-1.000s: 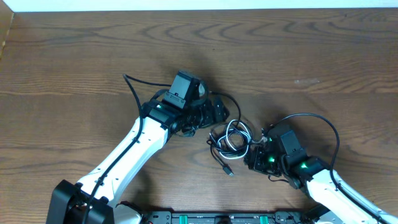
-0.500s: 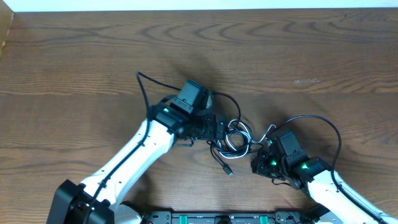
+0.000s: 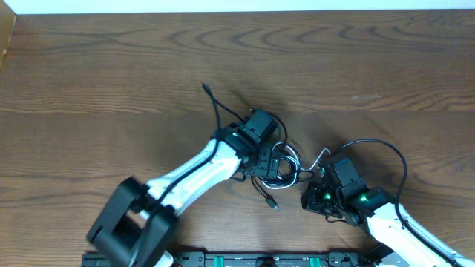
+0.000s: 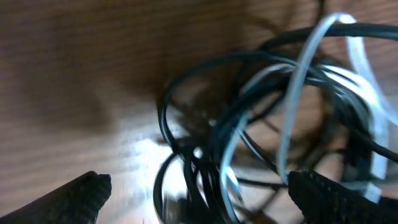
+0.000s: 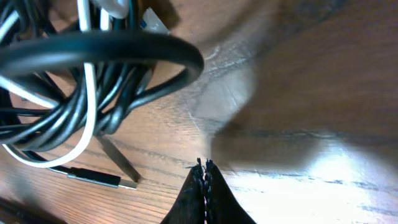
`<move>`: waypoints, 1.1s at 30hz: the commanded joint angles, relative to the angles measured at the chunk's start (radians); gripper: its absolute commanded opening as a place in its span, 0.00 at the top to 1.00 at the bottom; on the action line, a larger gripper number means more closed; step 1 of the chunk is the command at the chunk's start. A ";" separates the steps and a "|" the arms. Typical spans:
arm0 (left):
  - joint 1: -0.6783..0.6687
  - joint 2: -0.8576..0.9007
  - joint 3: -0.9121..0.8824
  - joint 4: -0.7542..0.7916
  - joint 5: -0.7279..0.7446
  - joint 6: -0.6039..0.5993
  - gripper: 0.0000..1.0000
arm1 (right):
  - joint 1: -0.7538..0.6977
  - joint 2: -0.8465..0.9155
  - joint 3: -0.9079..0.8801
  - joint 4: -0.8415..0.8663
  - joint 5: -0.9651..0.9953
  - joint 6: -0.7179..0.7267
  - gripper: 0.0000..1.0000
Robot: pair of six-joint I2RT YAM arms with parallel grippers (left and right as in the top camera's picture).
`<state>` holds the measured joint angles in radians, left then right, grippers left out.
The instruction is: Untangle cables
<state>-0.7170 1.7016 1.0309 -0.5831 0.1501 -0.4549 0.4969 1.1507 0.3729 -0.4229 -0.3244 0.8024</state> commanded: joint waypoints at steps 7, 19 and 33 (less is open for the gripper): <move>-0.002 0.087 0.013 0.005 -0.008 0.005 0.51 | 0.006 -0.008 0.003 -0.004 -0.008 -0.015 0.99; -0.002 0.089 0.013 0.024 -0.051 -0.303 0.92 | 0.006 -0.008 0.003 0.110 -0.188 0.100 0.96; -0.002 0.089 0.013 0.023 -0.151 -0.597 0.92 | 0.009 0.021 0.003 0.381 -0.005 0.330 0.79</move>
<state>-0.7181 1.7767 1.0309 -0.5568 0.0471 -0.9962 0.4992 1.1530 0.3729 -0.0746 -0.4232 1.0962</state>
